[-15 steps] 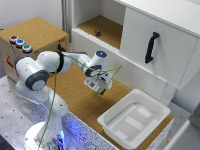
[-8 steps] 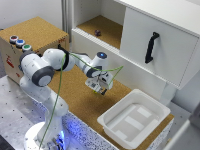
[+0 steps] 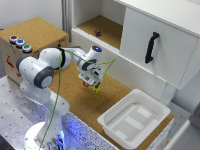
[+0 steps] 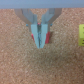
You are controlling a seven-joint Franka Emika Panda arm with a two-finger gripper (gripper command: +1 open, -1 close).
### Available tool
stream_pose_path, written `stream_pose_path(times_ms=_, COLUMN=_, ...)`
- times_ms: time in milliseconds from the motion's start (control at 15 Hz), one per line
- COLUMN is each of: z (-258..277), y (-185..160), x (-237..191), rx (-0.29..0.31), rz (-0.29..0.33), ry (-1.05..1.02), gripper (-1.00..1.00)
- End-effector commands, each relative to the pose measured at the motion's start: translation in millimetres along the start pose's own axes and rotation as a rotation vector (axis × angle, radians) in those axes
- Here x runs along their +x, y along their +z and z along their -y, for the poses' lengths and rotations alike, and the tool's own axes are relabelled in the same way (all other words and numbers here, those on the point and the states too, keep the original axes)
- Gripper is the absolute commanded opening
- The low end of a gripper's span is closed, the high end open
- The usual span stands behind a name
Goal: Go to the tower of blocks and take off the pink block
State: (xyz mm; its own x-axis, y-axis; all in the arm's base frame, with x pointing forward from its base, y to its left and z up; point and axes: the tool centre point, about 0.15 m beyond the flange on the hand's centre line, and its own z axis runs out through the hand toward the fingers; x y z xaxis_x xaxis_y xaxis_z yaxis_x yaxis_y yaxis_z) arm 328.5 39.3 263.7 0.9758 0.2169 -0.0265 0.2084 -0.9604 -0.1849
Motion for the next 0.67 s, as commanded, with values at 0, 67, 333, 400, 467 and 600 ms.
stream_pose_path(times_ms=0, z=3.5, y=-4.7, x=-10.3, rx=-0.023, rz=-0.054, ry=0.059, gripper=1.00)
stream_pose_path(times_ms=67, z=1.4, y=-7.6, x=-10.8, rx=-0.029, rz=-0.057, ry=0.056, gripper=1.00)
stream_pose_path(times_ms=333, z=-2.8, y=-11.4, x=-11.2, rx=-0.046, rz=-0.062, ry=0.065, gripper=1.00)
stream_pose_path(times_ms=400, z=-2.8, y=-11.4, x=-11.2, rx=-0.046, rz=-0.062, ry=0.065, gripper=1.00)
stream_pose_path(times_ms=467, z=-2.8, y=-11.4, x=-11.2, rx=-0.046, rz=-0.062, ry=0.065, gripper=1.00)
stream_pose_path(times_ms=600, z=-2.8, y=-11.4, x=-11.2, rx=-0.046, rz=-0.062, ry=0.065, gripper=1.00)
